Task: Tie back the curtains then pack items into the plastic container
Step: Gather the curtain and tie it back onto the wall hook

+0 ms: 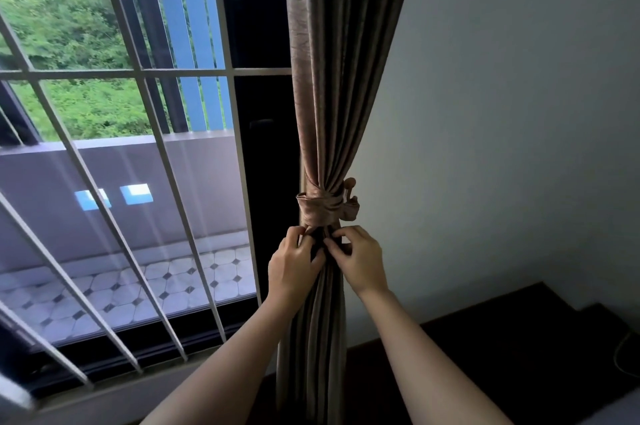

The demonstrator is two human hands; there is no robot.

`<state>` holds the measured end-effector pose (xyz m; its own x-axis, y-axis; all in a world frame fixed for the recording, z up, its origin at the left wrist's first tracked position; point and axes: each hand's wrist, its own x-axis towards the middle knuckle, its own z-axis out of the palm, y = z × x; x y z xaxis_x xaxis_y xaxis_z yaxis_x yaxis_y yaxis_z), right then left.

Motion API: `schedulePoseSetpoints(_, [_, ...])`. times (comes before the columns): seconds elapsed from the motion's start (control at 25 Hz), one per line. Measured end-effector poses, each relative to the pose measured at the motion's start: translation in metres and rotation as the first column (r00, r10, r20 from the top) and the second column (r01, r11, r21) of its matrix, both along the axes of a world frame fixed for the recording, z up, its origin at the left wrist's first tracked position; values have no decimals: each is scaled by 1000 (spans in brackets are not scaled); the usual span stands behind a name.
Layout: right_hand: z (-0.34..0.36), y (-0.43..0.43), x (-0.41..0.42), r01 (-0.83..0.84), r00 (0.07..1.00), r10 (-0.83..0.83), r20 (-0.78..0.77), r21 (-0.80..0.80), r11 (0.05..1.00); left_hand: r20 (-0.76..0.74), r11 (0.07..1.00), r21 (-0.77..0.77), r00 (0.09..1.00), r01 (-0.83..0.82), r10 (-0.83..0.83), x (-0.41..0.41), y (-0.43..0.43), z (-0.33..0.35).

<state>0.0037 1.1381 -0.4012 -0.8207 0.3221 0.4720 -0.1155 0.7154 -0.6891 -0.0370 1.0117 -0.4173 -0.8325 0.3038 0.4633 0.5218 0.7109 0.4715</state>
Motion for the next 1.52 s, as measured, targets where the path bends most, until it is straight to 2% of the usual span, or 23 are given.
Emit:
schedulePoseSetpoints(0.12, [1, 1, -6, -16, 999, 16, 32, 2, 1000, 86, 998, 59, 996, -4, -1, -3, 5, 6])
schedulePoseSetpoints(0.24, [1, 1, -7, 9, 998, -10, 63, 16, 1000, 142, 981, 162, 982, 105, -128, -2, 1, 10])
schedulePoseSetpoints(0.36, [0, 0, -9, 53, 993, -58, 100, 44, 998, 117, 960, 187, 966, 208, -232, -1, -15, 11])
schedulePoseSetpoints(0.48, [3, -5, -9, 20, 994, -27, 105, 66, 998, 97, 948, 247, 969, 200, -229, -2, -26, 5])
schedulePoseSetpoints(0.56, [4, -7, -2, -52, 989, 66, 132, -104, 993, 129, 954, 266, 976, 137, -176, 1, -28, 0])
schedulePoseSetpoints(0.64, [2, -7, 10, -135, 969, 198, 147, -355, 925, 175, 968, 237, 977, 76, -120, 5, -26, -4])
schedulePoseSetpoints(0.68, [0, -5, 14, -138, 966, 213, 149, -399, 907, 221, 978, 201, 971, 51, -96, 8, -24, -5])
schedulePoseSetpoints(0.8, [-12, 9, 13, -68, 953, 151, 264, -298, 952, 283, 998, -58, 959, 33, -15, 9, -15, -7])
schedulePoseSetpoints(0.88, [-16, 13, 6, -100, 905, 171, 388, -197, 975, 314, 987, -160, 949, 33, 19, 7, -9, -6])
schedulePoseSetpoints(1.0, [-25, 3, 1, -177, 845, 124, 519, 53, 983, 349, 974, -222, 936, 36, 45, 7, -6, -10])
schedulePoseSetpoints(1.12, [-38, -14, 6, -119, 858, 2, 513, 197, 973, 259, 990, -139, 966, 11, 26, 7, -9, -29])
schedulePoseSetpoints(1.16, [-42, -17, 6, -101, 858, -26, 513, 217, 971, 212, 989, -150, 977, 15, 18, 6, -8, -35])
schedulePoseSetpoints(1.2, [-46, -18, 3, -92, 857, -30, 514, 211, 973, 232, 982, -185, 973, 45, -1, 3, -7, -36])
schedulePoseSetpoints(1.28, [-41, -16, 1, -125, 855, 34, 518, 143, 982, 361, 969, -218, 932, 116, -30, -4, -8, -26])
schedulePoseSetpoints(1.32, [-35, -12, 1, -150, 862, 92, 499, 77, 986, 432, 974, -165, 899, 155, -70, -9, -12, -20])
schedulePoseSetpoints(1.4, [-18, -3, 6, -132, 914, 177, 365, -145, 981, 522, 983, 123, 833, 137, -181, -18, -24, -6])
schedulePoseSetpoints(1.44, [-7, 2, 9, -99, 955, 165, 247, -260, 961, 521, 950, 306, 823, 68, -226, -20, -30, 1])
schedulePoseSetpoints(1.52, [22, 9, 4, -69, 997, 76, 6, -377, 924, 405, 823, 567, 879, -27, -251, -29, -37, 14])
